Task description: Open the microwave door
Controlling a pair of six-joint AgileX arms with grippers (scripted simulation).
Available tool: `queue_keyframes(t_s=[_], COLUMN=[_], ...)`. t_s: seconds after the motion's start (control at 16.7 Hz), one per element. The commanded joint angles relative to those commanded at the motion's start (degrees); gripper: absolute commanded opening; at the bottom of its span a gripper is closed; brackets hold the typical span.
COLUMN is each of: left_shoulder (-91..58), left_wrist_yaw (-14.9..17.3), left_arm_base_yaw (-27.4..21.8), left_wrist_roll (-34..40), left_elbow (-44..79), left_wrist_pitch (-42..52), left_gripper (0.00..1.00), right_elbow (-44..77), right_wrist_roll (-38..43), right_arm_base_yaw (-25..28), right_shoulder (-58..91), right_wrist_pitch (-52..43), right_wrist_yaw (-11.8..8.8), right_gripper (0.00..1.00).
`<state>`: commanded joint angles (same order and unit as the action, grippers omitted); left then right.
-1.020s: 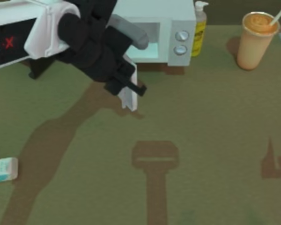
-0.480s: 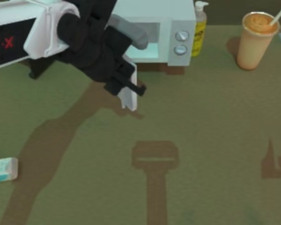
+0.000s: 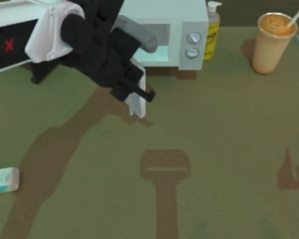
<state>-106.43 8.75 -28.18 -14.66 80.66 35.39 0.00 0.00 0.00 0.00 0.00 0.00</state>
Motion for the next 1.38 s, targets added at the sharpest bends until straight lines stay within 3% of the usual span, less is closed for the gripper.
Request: queue_keyframes(t_s=[0.48,1.38], left_shoulder=[2.5,2.6], left_wrist_yaw=[5.0,5.1], left_arm_base_yaw=[4.0,4.1], left_wrist_roll=[-10.1,-10.4], left_elbow=[-2.5,-2.6], left_wrist_pitch=[1.5,1.6], left_gripper=[0.0,0.0], right_elbow=[0.0,0.0], right_wrist_roll=[0.0,0.0], right_arm_base_yaw=[0.0,0.0], right_shoulder=[0.0,0.0], right_wrist_pitch=[0.0,0.0], right_wrist_yaw=[0.0,0.0], right_gripper=[1.0,1.0])
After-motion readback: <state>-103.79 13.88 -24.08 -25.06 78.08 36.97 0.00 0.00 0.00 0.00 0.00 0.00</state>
